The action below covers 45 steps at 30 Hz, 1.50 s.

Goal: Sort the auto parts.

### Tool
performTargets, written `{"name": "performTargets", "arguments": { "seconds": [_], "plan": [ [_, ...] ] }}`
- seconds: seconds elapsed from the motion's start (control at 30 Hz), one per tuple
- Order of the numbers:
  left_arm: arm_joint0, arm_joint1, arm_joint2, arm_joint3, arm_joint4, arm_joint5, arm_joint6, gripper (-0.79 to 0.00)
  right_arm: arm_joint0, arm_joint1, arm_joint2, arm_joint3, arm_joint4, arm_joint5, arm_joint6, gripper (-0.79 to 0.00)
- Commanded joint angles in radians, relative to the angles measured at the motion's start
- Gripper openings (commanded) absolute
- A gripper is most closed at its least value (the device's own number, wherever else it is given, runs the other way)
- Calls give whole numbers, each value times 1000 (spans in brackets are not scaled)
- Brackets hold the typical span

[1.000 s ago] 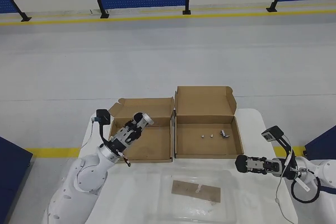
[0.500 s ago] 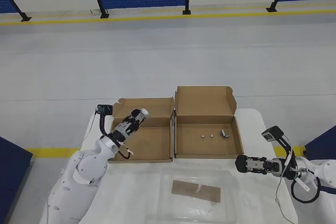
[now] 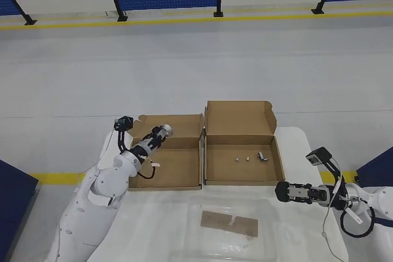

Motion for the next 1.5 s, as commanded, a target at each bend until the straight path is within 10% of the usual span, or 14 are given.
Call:
{"name": "performTargets", "arguments": {
  "seconds": [0.0, 0.3, 0.67, 1.03, 1.47],
  "plan": [
    [-39, -3, 18, 14, 36, 90, -55, -785, 0, 0, 0, 0, 0, 0, 0, 0],
    [-283, -48, 216, 242, 181, 492, -311, -785, 0, 0, 0, 0, 0, 0, 0, 0],
    [-297, -56, 242, 254, 194, 519, -334, -785, 0, 0, 0, 0, 0, 0, 0, 0],
    [-553, -146, 475, 570, 260, 608, -706, -785, 0, 0, 0, 0, 0, 0, 0, 0],
    [-577, -170, 509, 638, 258, 601, -692, -785, 0, 0, 0, 0, 0, 0, 0, 0]
  ]
}}
